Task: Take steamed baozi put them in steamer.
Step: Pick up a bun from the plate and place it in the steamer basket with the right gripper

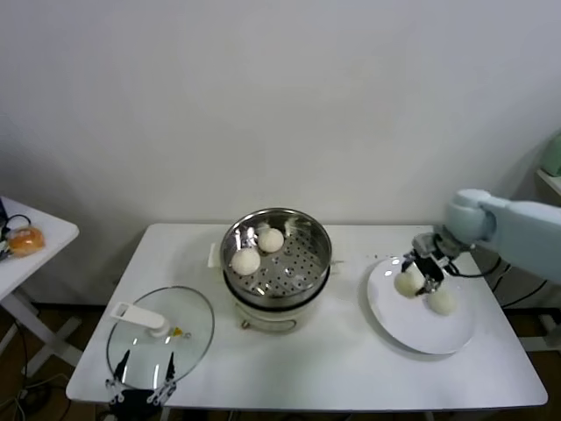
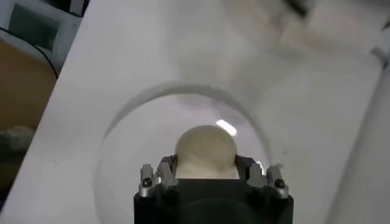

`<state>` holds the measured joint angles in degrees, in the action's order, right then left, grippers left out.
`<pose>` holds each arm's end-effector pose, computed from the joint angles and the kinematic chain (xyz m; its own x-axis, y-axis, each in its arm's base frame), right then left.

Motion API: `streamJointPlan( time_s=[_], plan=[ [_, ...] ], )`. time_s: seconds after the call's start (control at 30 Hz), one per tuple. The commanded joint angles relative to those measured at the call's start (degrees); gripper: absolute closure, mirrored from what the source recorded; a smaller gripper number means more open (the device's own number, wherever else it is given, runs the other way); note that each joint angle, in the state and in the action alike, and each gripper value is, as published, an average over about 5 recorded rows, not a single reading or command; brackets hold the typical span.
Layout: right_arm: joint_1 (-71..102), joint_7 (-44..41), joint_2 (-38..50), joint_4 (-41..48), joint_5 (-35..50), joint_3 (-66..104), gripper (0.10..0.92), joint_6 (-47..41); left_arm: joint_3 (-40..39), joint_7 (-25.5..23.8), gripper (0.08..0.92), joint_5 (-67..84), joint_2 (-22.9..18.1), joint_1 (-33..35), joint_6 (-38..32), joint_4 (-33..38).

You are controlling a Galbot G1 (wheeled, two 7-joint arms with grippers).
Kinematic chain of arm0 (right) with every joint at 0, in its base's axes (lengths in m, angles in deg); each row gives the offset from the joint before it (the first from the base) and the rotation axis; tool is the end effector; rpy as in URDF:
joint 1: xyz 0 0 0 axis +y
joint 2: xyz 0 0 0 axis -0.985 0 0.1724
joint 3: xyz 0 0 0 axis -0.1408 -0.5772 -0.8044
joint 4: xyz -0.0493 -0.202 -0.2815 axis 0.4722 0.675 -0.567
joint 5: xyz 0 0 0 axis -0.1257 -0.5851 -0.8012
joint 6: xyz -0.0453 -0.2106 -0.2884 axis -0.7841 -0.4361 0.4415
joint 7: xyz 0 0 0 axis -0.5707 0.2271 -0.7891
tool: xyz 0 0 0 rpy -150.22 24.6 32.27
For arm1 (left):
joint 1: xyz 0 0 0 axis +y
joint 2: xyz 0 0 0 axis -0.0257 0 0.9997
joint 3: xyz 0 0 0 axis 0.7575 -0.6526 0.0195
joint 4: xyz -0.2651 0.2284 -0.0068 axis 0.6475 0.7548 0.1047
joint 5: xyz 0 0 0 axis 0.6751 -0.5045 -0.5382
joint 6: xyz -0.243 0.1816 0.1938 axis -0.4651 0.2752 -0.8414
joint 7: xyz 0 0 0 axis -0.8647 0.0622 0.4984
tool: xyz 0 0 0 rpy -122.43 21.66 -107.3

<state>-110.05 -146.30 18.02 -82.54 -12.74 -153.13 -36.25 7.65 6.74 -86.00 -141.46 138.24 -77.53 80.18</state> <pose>0.5074 -0.1257 -0.0848 -0.1546 -0.1034 0.9826 -0.8925 -0.4119 -0.1838 0.0697 0.0643 -0.3746 -0.9861 -0.0886 0.1405 -0.0550 0.9724 0.2267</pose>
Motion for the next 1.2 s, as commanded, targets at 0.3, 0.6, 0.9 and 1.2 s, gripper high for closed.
streamJointPlan(
  time_s=[0.3,0.6,0.9,1.2],
  plan=[
    [-18.65,-0.18,-18.11,-15.27,0.09,1.88,0.38,18.35,-0.25,0.32,0.177,-0.41,-0.48,0.26,-0.15,-0.17],
    [-7.29,4.58,-31.53,-9.37,-14.3,2.91,0.388,21.2,-0.22,0.51,0.177,-0.4,-0.71,0.21,-0.55,-0.25],
    [2.95,6.69,-38.78,-3.46,-21.94,3.74,0.389,20.45,0.32,0.59,0.177,-0.1,-0.68,0.36,-0.59,0.15],
    [5.66,7.27,-38.72,-0.72,-24.53,2.96,0.389,21.14,0.27,0.61,0.177,0.02,-0.91,0.0,-0.66,-0.11]
  ],
)
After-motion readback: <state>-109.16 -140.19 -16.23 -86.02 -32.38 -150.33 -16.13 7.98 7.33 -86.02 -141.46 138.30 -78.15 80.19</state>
